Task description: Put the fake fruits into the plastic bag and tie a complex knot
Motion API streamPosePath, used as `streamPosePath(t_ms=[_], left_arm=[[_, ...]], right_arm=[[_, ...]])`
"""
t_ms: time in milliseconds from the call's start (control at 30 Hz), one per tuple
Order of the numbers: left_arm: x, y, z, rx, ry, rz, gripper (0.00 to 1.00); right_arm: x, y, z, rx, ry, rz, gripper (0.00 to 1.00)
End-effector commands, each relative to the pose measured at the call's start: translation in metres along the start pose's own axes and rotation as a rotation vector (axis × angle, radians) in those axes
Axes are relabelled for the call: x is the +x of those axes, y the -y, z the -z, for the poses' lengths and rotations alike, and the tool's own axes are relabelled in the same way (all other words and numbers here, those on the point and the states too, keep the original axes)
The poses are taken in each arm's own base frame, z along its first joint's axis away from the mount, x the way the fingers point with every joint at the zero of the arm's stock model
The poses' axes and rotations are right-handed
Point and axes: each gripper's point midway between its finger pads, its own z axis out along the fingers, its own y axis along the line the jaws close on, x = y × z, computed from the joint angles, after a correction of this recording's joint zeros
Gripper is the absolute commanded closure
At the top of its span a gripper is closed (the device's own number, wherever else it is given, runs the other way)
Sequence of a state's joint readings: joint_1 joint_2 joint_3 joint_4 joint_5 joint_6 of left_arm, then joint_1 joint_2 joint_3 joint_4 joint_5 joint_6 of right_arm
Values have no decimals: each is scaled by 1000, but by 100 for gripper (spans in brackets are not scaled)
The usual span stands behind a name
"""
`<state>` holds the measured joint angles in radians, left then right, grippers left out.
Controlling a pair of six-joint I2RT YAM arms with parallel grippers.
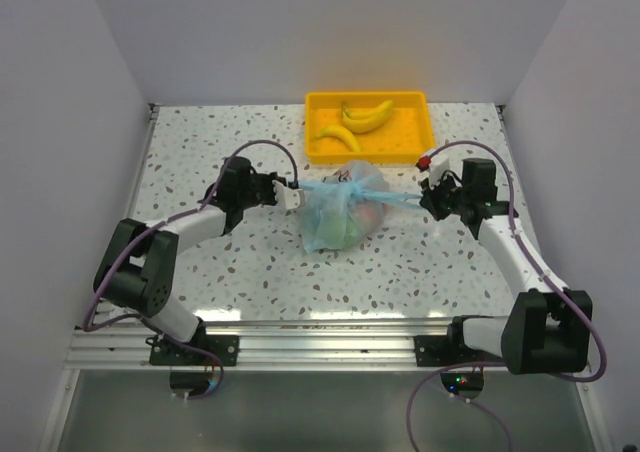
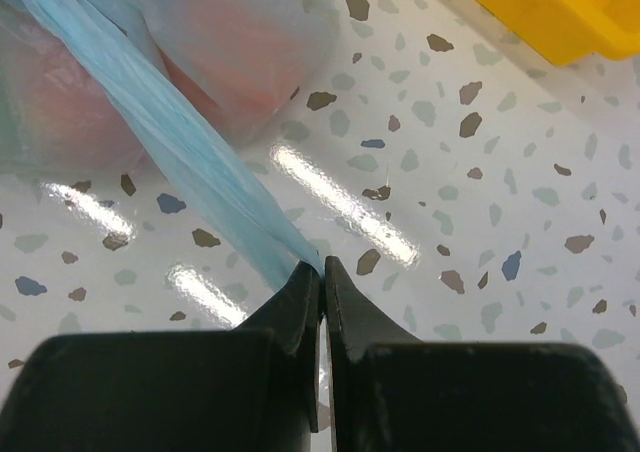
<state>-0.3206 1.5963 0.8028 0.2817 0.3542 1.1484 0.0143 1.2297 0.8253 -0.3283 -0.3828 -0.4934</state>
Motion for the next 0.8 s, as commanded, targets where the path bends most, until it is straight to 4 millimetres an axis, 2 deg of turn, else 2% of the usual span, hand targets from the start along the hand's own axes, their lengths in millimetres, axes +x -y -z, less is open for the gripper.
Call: streamPosePath(t_ms=[0, 100, 167, 200, 233, 267, 300, 333, 367, 400, 433, 467, 500, 533, 567, 600, 633, 700, 767], left_arm=[[152, -29, 99, -160, -615, 92, 100], [153, -39, 106, -181, -617, 93, 100], [143, -43, 110, -169, -581, 119, 100], [137, -45, 111, -161, -562, 143, 100], [115, -62, 105, -177, -460, 194, 100], [104, -39, 107, -54, -436, 265, 100], [83, -50, 109, -62, -385, 286, 100], [53, -64, 106, -60, -277, 337, 100], [38, -53, 110, 15, -250, 381, 100], [12, -60, 111, 11, -196, 381, 100], [-14, -67, 112, 23, -111, 414, 100], [-28, -66, 116, 39, -87, 433, 100], [-57, -70, 118, 47, -40, 426, 100], [-73, -69, 119, 58, -11, 460, 100], [-94, -66, 118, 78, 19, 455, 100], [-107, -74, 120, 60, 37, 455, 100], [-112, -79, 121, 29, 19, 470, 100], [-135, -82, 121, 14, 53, 432, 100], [-146, -86, 122, 3, 82, 427, 100]], right_arm=[[64, 105, 61, 463, -305, -23, 100], [62, 111, 59, 469, -298, -20, 100], [52, 109, 64, 439, -285, -41, 100], [37, 93, 56, 341, -213, -79, 100], [19, 81, 61, 265, -189, -86, 100], [7, 73, 62, 235, -163, -106, 100], [-6, 63, 64, 187, -133, -132, 100], [-34, 48, 70, 101, -59, -141, 100], [-52, 32, 69, 60, -24, -134, 100], [-68, 16, 74, -3, 19, -132, 100], [-97, 0, 79, -53, 83, -111, 100], [-112, -16, 81, -104, 114, -116, 100], [-125, -32, 85, -166, 142, -127, 100], [-146, -38, 90, -190, 189, -124, 100], [-159, -57, 91, -243, 206, -122, 100], [-168, -65, 93, -269, 219, -109, 100], [-184, -76, 94, -291, 250, -77, 100], [-195, -82, 92, -294, 269, -57, 100], [-212, -89, 90, -321, 296, -49, 100]])
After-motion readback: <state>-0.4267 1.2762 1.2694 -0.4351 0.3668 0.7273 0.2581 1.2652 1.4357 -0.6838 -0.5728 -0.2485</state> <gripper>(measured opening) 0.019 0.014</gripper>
